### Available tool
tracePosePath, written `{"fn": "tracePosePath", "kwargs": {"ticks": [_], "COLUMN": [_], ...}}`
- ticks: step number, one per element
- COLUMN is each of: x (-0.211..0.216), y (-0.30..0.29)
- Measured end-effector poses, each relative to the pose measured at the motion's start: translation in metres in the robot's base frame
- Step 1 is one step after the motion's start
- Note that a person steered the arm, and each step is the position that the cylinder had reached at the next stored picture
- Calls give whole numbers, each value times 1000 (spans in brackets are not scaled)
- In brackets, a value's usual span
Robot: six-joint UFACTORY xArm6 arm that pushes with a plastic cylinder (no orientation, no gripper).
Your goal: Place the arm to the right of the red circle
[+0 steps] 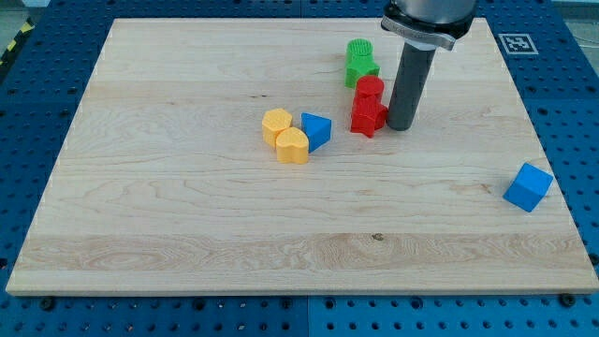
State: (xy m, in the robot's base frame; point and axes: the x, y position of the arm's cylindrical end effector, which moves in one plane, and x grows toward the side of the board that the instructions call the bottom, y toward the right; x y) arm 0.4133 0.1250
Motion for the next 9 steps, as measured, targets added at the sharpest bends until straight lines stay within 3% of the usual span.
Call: {"fn": "tracePosePath", "kwargs": {"ticks": [3, 7, 9], "x": [42, 40, -19], "y": [64, 16, 15]}}
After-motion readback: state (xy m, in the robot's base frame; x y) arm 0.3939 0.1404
